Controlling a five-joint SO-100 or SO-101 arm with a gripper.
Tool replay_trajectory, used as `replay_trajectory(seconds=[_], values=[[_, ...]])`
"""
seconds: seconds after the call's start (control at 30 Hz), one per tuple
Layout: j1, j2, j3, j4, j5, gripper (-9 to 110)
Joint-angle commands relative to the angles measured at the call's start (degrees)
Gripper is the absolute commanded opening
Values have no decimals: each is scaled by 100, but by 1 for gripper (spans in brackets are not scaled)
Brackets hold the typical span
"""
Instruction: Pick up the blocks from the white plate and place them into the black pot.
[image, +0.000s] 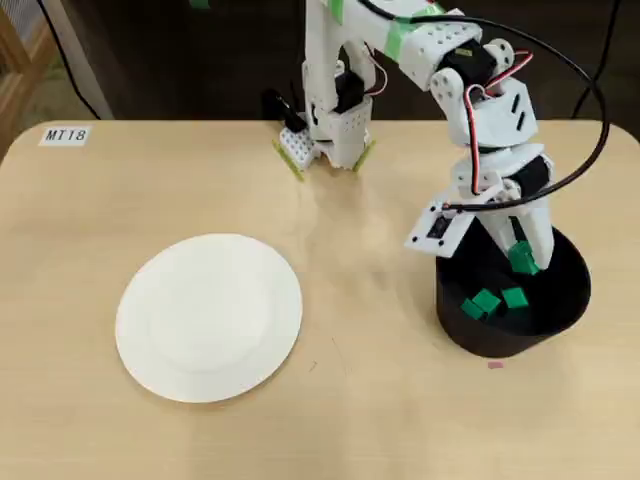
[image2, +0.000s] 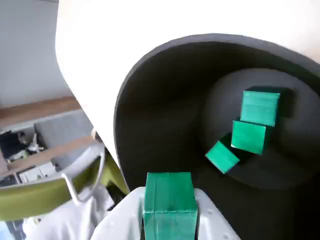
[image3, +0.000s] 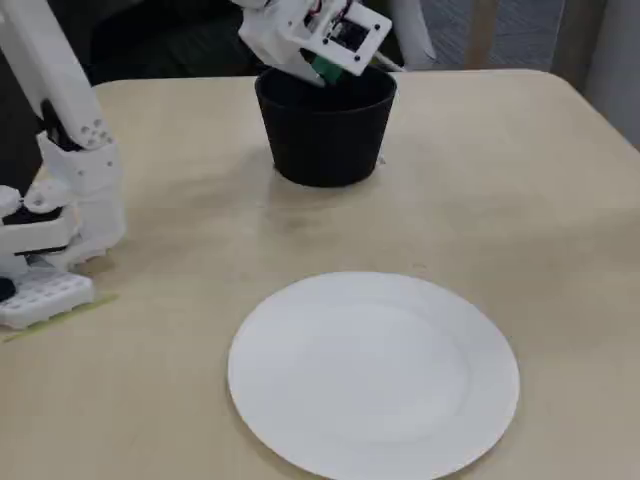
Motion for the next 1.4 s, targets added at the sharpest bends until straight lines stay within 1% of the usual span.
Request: replay_trajectory(seconds=[0.0, 0.03, 0.07, 0.1, 0.13, 0.2, 0.23, 0.33, 0.37, 0.4, 0.43, 0.53, 0.63, 0.77, 0.87, 1.03, 1.2, 1.37], values=[[79, 35, -26, -79, 44, -2], [88, 35, -26, -79, 70, -2], [88, 35, -26, -35, 35, 6], [79, 53, -9, -9, -44, 17], [70, 88, 35, -9, -105, 25], [53, 132, 62, 26, -158, 33], [53, 158, 62, 53, -158, 34], [158, 413, 62, 237, -167, 25], [255, 536, 62, 299, -141, 17], [378, 677, 62, 343, -79, 4], [545, 853, 62, 466, -9, -2], [1371, 1872, 334, 958, -202, -2], [2382, 3454, 1441, 686, -185, -2], [3129, 4430, 2276, 879, -281, -2], [3270, 5265, 3023, 861, -176, -2], [3138, 6759, 4342, 914, 149, -2], [3313, 8394, 5563, 1283, 229, -2], [3182, 8420, 6012, 1362, 123, -2]])
